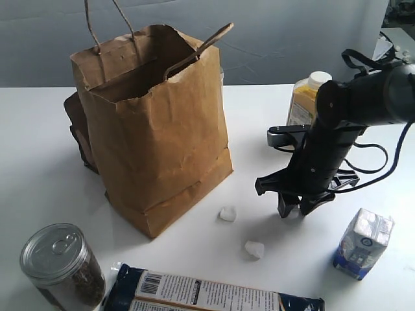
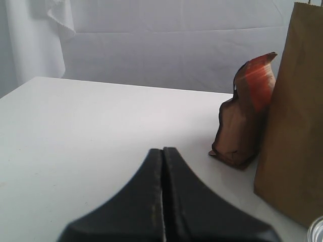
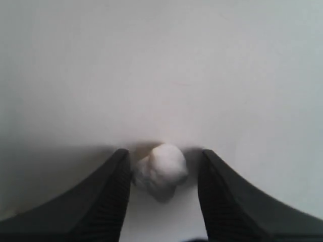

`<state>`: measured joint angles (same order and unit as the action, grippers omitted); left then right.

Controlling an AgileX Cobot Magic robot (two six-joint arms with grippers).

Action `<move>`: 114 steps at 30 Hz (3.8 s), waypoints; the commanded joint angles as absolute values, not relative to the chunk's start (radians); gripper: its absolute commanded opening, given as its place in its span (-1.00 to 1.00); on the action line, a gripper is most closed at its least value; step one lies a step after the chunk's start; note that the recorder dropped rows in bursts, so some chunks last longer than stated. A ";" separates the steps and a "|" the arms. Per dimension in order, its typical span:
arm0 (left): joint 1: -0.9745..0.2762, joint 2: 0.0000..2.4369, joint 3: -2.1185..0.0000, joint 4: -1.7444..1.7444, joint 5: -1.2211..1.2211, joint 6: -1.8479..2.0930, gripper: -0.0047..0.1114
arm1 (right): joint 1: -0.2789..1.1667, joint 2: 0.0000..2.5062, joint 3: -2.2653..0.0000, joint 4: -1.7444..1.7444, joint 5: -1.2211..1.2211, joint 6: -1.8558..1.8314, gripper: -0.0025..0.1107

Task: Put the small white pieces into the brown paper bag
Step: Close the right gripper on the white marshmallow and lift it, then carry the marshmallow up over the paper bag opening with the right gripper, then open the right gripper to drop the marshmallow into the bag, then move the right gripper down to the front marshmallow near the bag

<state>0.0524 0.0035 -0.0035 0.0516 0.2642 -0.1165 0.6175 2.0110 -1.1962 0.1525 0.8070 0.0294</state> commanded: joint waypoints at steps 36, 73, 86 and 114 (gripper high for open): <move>0.046 0.000 0.000 0.044 0.258 -0.120 -0.92 | 1.169 1.409 -1.137 0.347 0.572 0.031 -0.96; 0.046 0.000 0.000 0.044 0.258 -0.120 -0.92 | 1.104 1.796 -1.723 -0.195 0.618 0.528 -0.10; 0.046 0.000 0.000 0.044 0.258 -0.120 -0.92 | 1.104 1.796 -1.723 -0.218 0.641 0.528 0.38; 0.046 0.000 0.000 0.044 0.258 -0.120 -0.92 | 1.185 1.578 -0.925 -0.398 0.767 0.719 -0.09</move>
<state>0.0524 0.0035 -0.0035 0.0516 0.2642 -0.1165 1.2083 1.5491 -0.9398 -0.3782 0.7722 0.7095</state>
